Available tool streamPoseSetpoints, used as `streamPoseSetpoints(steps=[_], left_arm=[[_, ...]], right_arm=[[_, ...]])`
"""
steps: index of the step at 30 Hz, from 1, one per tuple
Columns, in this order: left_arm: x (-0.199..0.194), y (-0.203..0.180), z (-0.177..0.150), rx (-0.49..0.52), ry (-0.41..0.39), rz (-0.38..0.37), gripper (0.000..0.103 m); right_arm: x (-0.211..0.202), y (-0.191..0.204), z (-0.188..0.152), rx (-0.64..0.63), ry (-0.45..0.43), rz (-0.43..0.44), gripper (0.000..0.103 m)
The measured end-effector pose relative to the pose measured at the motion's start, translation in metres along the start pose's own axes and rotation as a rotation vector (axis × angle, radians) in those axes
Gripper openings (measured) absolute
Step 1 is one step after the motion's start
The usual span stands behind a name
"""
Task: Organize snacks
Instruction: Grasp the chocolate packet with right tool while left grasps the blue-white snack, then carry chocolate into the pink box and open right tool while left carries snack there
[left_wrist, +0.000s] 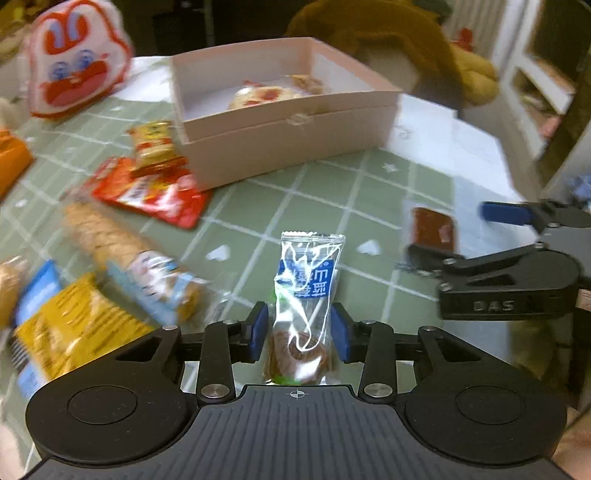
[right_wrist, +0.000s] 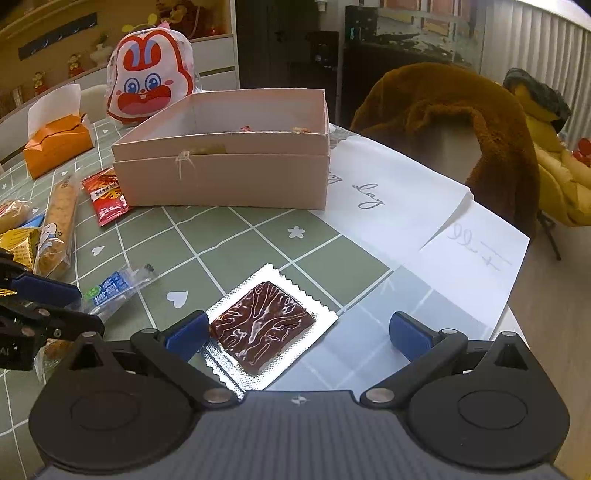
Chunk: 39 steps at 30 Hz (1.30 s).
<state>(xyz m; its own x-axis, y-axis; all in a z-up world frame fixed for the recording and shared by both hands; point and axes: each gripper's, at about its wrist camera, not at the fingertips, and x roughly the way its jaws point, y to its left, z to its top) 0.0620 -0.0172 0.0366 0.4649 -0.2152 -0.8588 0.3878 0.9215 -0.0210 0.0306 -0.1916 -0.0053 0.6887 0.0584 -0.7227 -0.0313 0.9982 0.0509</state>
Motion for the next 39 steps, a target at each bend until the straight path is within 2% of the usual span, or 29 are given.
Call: streamPoseSetpoints(steps=[2,3,6,8,13,19,25,28,30,31,34,39], left_arm=[[-0.002,-0.002,-0.006,-0.005,-0.016,0.099,0.042],[-0.004,0.002,-0.010,-0.034,-0.021,0.117,0.042],[-0.011,0.020,-0.021,-0.172,-0.021,0.092,0.042],[-0.015,0.027,-0.026,-0.207,-0.020,0.077,0.042],[-0.019,0.028,-0.030,-0.225,-0.034,0.070,0.042],[-0.020,0.025,-0.036,-0.245,-0.055,0.070,0.043],[-0.024,0.032,-0.040,-0.321,-0.078,0.038,0.044],[-0.023,0.031,-0.039,-0.310,-0.072,0.039,0.044],[-0.023,0.029,-0.040,-0.293,-0.077,0.047,0.044],[-0.023,0.028,-0.041,-0.297,-0.084,0.051,0.044],[-0.024,0.027,-0.044,-0.300,-0.095,0.052,0.044],[-0.026,0.026,-0.042,-0.271,-0.057,0.036,0.042]], right_arm=[[-0.002,0.003,0.000,0.025,0.018,-0.022,0.103],[-0.003,0.005,0.000,0.037,0.029,-0.028,0.103],[-0.006,0.011,0.001,0.055,0.073,-0.036,0.103],[-0.010,0.014,0.002,0.077,0.100,-0.016,0.103],[-0.005,0.029,0.007,0.041,0.104,0.069,0.103],[0.011,0.032,0.010,-0.054,0.015,0.036,0.100],[0.006,0.022,0.009,-0.012,0.040,0.007,0.099],[0.001,0.025,0.013,0.004,0.062,0.005,0.080],[-0.001,0.030,0.015,-0.007,0.071,0.018,0.061],[-0.001,0.033,0.017,-0.022,0.075,0.018,0.058],[-0.003,0.037,0.017,-0.046,0.077,0.029,0.055],[-0.015,0.031,0.018,-0.041,0.095,0.072,0.050]])
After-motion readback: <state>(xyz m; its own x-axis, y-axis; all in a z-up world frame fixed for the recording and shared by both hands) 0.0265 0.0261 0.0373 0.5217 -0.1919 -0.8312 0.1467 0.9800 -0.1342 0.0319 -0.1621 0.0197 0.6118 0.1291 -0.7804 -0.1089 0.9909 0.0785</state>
